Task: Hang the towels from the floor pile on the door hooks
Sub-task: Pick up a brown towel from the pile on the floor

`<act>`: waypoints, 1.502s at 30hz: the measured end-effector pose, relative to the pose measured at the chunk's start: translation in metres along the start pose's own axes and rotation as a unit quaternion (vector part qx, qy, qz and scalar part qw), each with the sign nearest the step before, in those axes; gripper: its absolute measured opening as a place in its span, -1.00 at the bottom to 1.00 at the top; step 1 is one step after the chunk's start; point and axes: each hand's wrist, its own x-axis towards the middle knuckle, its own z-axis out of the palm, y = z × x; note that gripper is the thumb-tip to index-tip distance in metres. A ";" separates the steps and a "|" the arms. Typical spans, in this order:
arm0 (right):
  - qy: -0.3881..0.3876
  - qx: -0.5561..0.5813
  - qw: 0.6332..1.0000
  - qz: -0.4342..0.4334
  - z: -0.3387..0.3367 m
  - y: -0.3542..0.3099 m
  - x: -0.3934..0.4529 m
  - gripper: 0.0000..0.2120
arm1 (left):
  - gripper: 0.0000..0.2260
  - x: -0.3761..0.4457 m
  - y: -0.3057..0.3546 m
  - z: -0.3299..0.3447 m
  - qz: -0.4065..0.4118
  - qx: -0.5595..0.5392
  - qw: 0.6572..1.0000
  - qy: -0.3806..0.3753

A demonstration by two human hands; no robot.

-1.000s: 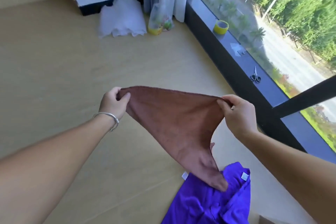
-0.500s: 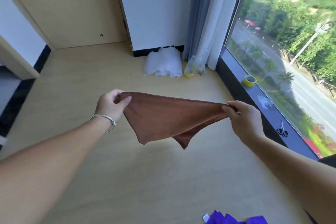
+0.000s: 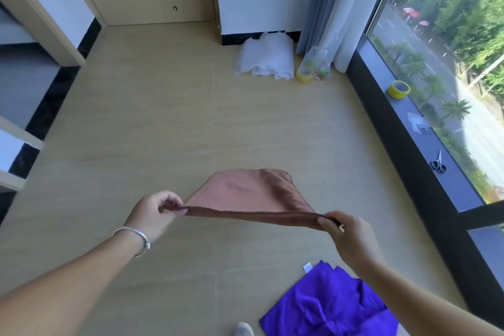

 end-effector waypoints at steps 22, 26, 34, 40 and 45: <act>-0.060 -0.056 0.986 0.148 0.190 0.149 -0.003 -0.87 | -0.90 0.047 -0.217 0.132 -0.073 0.029 0.994 -0.079; -0.031 0.002 0.987 0.157 0.231 0.195 0.065 -0.88 | -0.89 0.115 -0.250 0.182 -0.046 0.038 0.997 -0.052; 0.003 0.003 0.990 0.139 0.328 0.294 0.205 -0.87 | -0.91 0.263 -0.315 0.294 0.000 0.149 0.989 -0.021; 0.020 -0.165 0.985 0.055 0.366 0.337 0.258 -0.70 | -0.74 0.319 -0.348 0.348 0.078 0.209 0.974 0.035; -0.047 -0.318 0.892 -0.319 0.379 0.328 0.188 -0.60 | -0.54 0.246 -0.364 0.357 0.425 0.366 0.823 -0.089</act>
